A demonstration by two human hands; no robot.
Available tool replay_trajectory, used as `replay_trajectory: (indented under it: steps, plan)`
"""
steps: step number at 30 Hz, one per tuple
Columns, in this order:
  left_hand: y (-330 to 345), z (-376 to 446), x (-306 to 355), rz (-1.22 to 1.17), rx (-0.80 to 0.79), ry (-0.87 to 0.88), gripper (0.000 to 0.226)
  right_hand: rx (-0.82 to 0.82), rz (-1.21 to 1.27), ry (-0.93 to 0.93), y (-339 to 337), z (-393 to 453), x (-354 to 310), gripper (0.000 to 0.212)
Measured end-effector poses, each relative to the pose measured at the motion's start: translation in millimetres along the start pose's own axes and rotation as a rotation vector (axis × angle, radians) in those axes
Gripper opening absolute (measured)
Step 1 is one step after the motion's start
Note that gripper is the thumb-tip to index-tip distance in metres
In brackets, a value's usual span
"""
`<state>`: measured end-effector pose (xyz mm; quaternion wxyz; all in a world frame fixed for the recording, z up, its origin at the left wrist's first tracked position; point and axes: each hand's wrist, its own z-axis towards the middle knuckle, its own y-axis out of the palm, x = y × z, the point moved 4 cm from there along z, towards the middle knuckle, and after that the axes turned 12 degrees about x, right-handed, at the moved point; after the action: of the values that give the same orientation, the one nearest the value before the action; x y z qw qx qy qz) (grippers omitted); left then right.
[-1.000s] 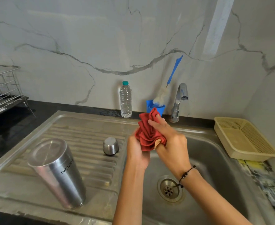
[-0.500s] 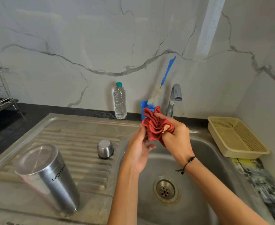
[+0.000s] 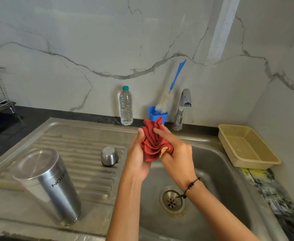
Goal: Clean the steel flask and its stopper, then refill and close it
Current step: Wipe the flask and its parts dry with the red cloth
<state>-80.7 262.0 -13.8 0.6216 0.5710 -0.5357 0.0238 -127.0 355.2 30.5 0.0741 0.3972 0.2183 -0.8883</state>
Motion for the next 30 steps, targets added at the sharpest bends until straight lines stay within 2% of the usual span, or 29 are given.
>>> replay_trajectory:
  steps: [6,9,13,18,20,23,25,28,30]
  plan:
    - [-6,-1,-2,-0.039,-0.052,0.023,0.04,0.029,0.103,0.084,-6,4,4,0.057]
    - [-8,-2,3,0.036,-0.092,0.093,0.036,-0.006,0.191,0.178,-8,10,13,0.054]
    - [-7,0,2,0.067,-0.122,0.108,0.034,-0.091,0.269,0.252,-9,21,24,0.04]
    - [-5,2,-8,-0.058,0.017,0.044,0.037,0.046,0.709,0.508,-13,40,23,0.046]
    - [-4,3,-8,-0.085,0.042,0.034,0.041,0.018,0.595,0.373,-20,44,18,0.045]
    - [3,1,-6,-0.022,-0.034,0.08,0.031,-0.09,0.176,0.039,-20,33,3,0.05]
    - [2,-2,-7,0.021,-0.072,0.07,0.032,-0.104,0.029,-0.117,-16,24,-2,0.058]
    - [-3,-4,-5,0.02,-0.067,0.04,0.035,-0.104,0.041,-0.146,-14,19,1,0.059]
    - [-6,-6,-2,0.012,-0.02,0.043,0.046,-0.112,0.047,-0.113,-14,18,2,0.06]
